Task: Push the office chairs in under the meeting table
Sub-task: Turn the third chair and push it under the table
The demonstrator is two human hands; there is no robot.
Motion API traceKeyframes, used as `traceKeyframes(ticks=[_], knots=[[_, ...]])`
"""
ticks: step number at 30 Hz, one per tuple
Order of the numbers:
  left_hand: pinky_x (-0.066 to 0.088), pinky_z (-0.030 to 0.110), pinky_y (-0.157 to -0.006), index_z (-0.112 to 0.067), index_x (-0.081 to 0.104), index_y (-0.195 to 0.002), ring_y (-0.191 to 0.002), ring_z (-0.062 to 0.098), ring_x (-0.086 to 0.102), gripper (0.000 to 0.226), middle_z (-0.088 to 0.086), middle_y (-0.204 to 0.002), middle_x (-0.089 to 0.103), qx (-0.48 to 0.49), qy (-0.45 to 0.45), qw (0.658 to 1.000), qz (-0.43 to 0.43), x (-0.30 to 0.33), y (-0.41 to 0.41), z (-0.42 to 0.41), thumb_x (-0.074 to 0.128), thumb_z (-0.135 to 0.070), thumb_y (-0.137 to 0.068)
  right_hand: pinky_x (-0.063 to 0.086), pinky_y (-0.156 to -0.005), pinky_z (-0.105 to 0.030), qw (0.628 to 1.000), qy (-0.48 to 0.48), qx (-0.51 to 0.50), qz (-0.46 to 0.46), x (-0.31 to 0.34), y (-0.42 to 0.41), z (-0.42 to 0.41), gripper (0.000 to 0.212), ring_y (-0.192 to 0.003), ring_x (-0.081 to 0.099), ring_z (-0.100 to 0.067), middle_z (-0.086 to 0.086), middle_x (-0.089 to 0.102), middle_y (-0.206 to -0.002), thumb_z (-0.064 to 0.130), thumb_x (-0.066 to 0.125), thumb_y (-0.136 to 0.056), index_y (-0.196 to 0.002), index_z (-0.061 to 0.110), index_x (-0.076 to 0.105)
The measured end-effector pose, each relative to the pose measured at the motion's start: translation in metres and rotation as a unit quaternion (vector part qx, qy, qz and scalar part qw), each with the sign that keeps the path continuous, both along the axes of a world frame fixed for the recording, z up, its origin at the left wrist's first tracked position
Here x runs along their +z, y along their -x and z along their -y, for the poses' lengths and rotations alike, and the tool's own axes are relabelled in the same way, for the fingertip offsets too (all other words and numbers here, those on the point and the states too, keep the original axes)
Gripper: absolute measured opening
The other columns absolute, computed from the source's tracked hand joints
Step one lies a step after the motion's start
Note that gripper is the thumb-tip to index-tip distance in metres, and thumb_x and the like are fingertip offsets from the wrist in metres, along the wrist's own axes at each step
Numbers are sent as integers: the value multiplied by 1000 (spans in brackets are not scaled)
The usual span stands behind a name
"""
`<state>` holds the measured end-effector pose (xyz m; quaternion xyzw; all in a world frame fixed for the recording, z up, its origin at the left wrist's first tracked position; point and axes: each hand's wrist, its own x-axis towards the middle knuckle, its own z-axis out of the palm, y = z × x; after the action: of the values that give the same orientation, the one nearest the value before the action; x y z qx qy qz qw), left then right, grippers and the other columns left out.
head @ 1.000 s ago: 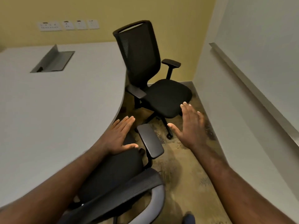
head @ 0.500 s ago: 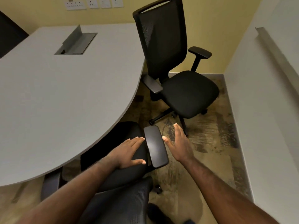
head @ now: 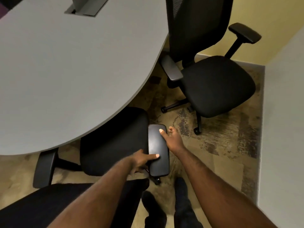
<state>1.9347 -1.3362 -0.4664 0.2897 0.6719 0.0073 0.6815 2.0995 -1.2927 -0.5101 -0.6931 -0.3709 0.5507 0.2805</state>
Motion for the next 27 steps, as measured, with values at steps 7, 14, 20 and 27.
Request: traceKeyframes(ticks=[7, 14, 20, 27], knots=[[57, 33, -61, -8, 63, -107, -86, 25, 70, 62, 10, -98, 73, 171, 49, 984, 0, -23, -38, 28, 87, -44, -62, 55, -76, -31, 982, 104, 4, -156, -19, 1, -4, 52, -90, 65, -16, -4, 68, -106, 49, 73, -79, -112, 11, 59], [56, 47, -85, -4, 66, -110, -92, 28, 70, 67, 12, -101, 73, 167, -38, 985, 10, -35, -31, 25, 85, -46, -61, 58, -78, -45, 978, 121, 25, -170, -31, 2, -4, 52, -81, 71, -22, -8, 74, -90, 49, 84, -65, -95, 9, 68], [50, 14, -54, -17, 70, -92, -70, 1, 69, 46, -7, -83, 73, 168, -160, 971, -55, -45, -38, 32, 83, -50, -63, 60, -72, -42, 992, 53, 37, -111, -35, 3, -6, 43, -73, 71, -14, 1, 75, -78, 52, 83, -63, -81, 16, 71], [53, 20, -55, -20, 69, -88, -71, 5, 70, 54, -5, -83, 74, 162, -155, 972, -66, -58, -34, 29, 81, -62, -56, 60, -68, -42, 994, 31, 38, -97, -42, 3, -8, 56, -72, 71, -17, -2, 75, -77, 63, 78, -56, -80, 12, 72]])
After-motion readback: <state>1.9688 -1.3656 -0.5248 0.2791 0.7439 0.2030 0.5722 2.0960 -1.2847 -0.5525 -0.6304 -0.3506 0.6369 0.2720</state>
